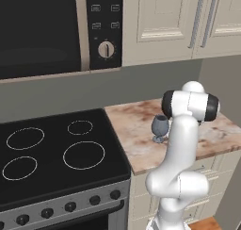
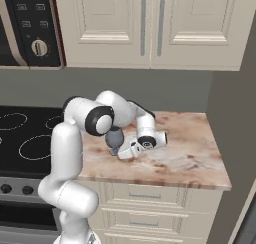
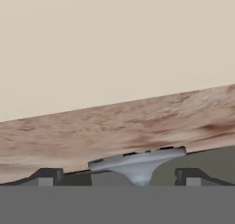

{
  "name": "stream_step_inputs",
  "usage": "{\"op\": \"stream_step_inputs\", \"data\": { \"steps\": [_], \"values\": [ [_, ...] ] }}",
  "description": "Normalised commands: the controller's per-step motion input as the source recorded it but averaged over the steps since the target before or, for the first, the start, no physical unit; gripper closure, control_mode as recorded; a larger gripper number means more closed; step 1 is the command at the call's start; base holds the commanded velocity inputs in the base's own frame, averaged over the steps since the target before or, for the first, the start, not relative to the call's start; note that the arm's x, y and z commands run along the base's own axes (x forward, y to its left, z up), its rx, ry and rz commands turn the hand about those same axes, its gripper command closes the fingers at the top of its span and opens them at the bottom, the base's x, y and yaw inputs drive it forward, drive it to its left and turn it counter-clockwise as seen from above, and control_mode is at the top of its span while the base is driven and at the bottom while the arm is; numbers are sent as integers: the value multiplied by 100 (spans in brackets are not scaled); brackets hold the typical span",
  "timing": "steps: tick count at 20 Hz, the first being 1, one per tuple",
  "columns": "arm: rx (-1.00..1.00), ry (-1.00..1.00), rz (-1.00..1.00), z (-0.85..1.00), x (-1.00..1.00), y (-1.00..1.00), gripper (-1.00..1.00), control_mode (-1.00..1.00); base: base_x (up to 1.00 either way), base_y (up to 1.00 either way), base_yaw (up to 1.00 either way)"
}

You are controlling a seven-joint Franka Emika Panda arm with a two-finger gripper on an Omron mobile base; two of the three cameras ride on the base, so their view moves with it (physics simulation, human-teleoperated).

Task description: Retrieve the wine glasses from the counter and place one next to each plate.

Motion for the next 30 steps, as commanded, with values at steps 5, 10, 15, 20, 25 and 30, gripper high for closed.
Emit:
{"op": "stream_step_inputs", "data": {
  "steps": [5,10,15,20,25,30],
  "values": [
    [0,0,4,-15,0,22,-100,-100,0,0,0],
    [0,-1,1,-17,0,39,-100,-100,0,0,0],
    [0,0,0,-22,0,56,100,-100,0,0,0],
    [0,0,0,-20,0,59,100,-100,0,0,0],
    [0,0,0,-20,0,60,100,-100,0,0,0],
    [0,-2,0,-7,-7,39,100,-100,0,0,0]
  ]
}}
